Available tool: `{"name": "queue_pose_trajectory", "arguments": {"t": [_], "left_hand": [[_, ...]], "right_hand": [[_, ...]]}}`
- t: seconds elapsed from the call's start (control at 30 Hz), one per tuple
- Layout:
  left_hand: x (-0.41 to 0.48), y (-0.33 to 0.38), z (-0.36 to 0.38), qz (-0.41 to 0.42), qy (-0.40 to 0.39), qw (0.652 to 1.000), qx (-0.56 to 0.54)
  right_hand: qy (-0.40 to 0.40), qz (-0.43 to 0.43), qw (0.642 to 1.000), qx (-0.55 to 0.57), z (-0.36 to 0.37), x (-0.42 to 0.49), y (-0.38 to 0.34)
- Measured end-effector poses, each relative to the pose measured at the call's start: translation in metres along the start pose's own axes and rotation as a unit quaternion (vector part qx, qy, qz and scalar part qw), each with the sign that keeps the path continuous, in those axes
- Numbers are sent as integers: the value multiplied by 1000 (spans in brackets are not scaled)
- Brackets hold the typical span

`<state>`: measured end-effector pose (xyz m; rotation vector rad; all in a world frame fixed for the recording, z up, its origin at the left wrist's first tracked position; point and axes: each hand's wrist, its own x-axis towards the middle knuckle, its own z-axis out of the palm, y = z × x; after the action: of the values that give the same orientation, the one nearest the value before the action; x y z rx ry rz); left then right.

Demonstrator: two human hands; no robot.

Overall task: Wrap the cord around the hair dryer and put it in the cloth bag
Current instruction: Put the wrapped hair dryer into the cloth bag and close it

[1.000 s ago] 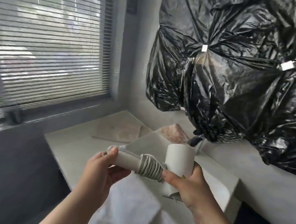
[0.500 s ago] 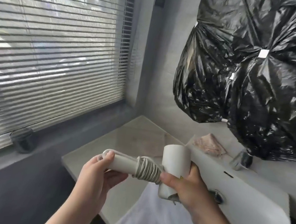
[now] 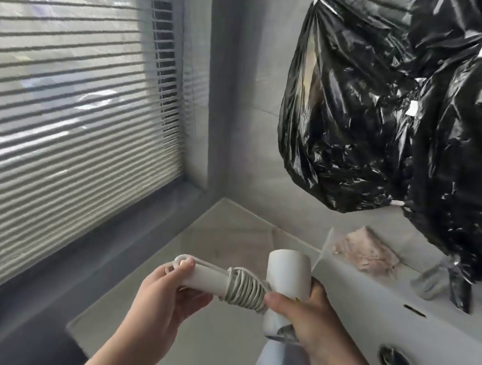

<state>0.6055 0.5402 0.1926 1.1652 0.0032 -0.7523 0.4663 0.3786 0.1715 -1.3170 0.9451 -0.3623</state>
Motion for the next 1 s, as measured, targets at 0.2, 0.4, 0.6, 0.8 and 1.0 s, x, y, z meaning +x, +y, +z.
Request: {"name": "queue_pose_trajectory", "arguments": {"t": [0.2,0.4,0.6,0.8,1.0], "left_hand": [[72,-6,34,-63,-42,996,47],[121,-25,57,-118,-120,974,149],[192,-24,65,-169,-169,964,113],[278,-60,56,-168,-159,943,238],[311,-144,-37,90,-296,529,790]], "right_hand": [[54,94,993,53,-20,47,5],[144,103,983,57,-50,61,19],[215,133,965,71,-40,75,18],[284,157,943,70,-38,86,17],[284,223,923,134,-26,89,14]]}}
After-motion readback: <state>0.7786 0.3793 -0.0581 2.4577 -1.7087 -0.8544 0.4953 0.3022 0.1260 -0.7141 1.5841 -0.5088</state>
